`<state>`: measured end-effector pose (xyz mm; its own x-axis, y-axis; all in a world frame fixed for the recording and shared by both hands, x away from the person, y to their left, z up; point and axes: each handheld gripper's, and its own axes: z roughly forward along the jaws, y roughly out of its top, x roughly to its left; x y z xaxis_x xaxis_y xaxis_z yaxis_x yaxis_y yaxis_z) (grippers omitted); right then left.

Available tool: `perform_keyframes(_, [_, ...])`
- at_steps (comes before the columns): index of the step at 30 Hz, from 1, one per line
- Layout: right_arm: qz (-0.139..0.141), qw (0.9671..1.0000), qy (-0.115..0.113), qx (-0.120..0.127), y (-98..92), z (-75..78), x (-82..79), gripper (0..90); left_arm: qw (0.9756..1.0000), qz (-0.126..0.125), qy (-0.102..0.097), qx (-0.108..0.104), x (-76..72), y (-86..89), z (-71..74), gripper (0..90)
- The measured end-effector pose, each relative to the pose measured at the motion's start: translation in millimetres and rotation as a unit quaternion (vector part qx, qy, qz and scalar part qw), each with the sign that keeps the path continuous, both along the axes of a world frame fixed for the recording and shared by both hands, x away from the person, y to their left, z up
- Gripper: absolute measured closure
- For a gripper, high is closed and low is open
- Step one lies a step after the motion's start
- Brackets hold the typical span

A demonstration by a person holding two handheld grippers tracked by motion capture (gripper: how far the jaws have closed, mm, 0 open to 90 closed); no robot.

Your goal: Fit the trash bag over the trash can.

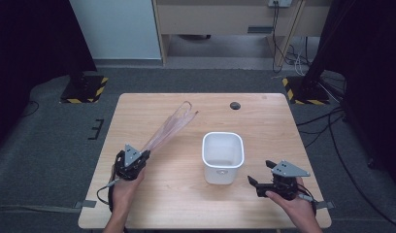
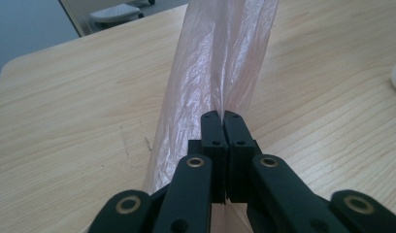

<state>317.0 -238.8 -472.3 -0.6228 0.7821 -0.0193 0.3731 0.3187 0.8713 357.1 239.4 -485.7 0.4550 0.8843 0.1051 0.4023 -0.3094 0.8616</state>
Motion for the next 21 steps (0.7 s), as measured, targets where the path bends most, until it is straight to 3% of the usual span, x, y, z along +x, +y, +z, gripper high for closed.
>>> perform_keyframes(5, [0.008,0.9998,-0.011,-0.011,-0.4,7.5,-2.0,13.2,0.9999,-0.004,-0.011,-0.009,-3.1,1.6,6.6,89.0])
perform_keyframes(21, [0.010,0.9993,-0.030,-0.020,-3.2,22.6,-3.3,19.2,0.9990,-0.026,-0.035,-0.009,-7.2,-2.8,20.4,88.9])
